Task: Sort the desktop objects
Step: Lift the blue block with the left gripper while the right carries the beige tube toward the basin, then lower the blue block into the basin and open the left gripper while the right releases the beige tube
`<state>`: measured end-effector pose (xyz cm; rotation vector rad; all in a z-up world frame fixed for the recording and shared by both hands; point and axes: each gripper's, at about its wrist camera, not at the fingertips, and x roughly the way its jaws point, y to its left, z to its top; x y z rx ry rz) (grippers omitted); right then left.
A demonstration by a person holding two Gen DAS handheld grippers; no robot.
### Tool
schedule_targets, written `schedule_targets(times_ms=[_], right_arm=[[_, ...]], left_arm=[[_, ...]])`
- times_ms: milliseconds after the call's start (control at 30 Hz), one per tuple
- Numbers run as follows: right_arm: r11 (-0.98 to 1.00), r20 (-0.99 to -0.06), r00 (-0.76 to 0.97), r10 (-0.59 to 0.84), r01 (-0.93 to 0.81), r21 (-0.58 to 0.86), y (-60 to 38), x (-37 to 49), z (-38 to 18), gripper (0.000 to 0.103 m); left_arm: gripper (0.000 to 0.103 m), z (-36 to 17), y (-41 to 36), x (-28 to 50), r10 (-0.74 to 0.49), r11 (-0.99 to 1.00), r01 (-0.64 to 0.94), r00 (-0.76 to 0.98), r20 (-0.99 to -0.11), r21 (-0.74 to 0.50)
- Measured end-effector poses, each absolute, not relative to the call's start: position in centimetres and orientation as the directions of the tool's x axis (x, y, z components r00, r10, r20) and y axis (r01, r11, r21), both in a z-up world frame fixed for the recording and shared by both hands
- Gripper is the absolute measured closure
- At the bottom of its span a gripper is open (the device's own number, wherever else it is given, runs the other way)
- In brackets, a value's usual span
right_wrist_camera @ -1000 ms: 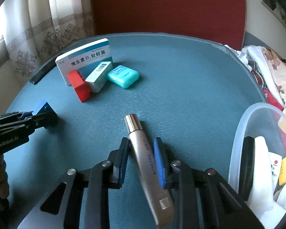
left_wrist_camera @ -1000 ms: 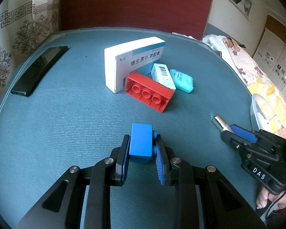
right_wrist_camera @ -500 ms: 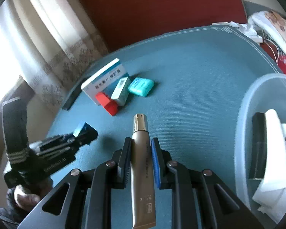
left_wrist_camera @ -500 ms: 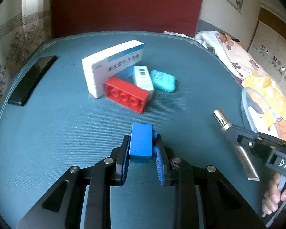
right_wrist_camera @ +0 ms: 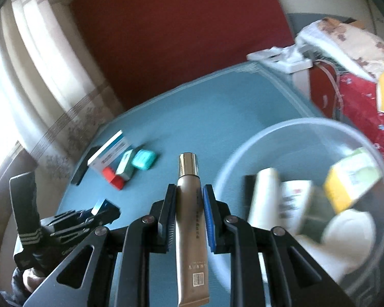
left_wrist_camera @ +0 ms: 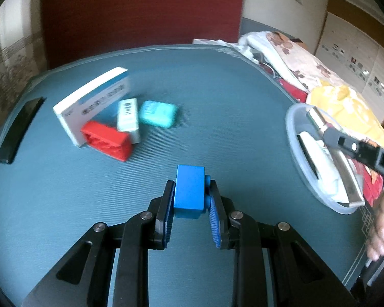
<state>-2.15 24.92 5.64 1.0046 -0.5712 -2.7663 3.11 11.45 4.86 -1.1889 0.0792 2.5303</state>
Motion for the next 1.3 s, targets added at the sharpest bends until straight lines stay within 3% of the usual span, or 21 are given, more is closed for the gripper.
schedule_targets(times_ms=[367, 633, 900, 1200, 1300], right_arm=[[-0.903, -0.59, -0.803, -0.088, -0.186, 0.387, 33.0, -0.6, 5.0, 0.08], [-0.838, -0.578, -0.804, -0.14, -0.214, 0.501, 36.7, -0.5, 3.7, 0.08], [-0.835, -0.571, -0.807, -0.151, -0.206, 0.51, 37.3, -0.1, 3.8, 0.08], [-0.8, -0.603, -0.741, -0.297, -0.152, 0.581, 35.4, -0.9, 2.1, 0.08], [-0.829, -0.581, -0.778, -0.237, -0.15, 0.539, 35.4, -0.1, 3.4, 0.08]], left_arm=[[0.076, 6.5, 17.3, 3.7, 0.333, -0.907, -0.413, -0.571, -0.75, -0.087], [0.076, 7.9, 21.0, 3.7, 0.355, -0.884, -0.463, -0.57, -0.741, -0.067], [0.076, 8.2, 24.7, 2.9, 0.4, -0.854, -0.512, -0.533, -0.745, -0.092], [0.076, 8.2, 26.6, 2.3, 0.406, -0.839, -0.539, -0.526, -0.748, -0.076], [0.076, 8.2, 26.3, 2.1, 0.401, -0.843, -0.532, -0.526, -0.75, -0.079]])
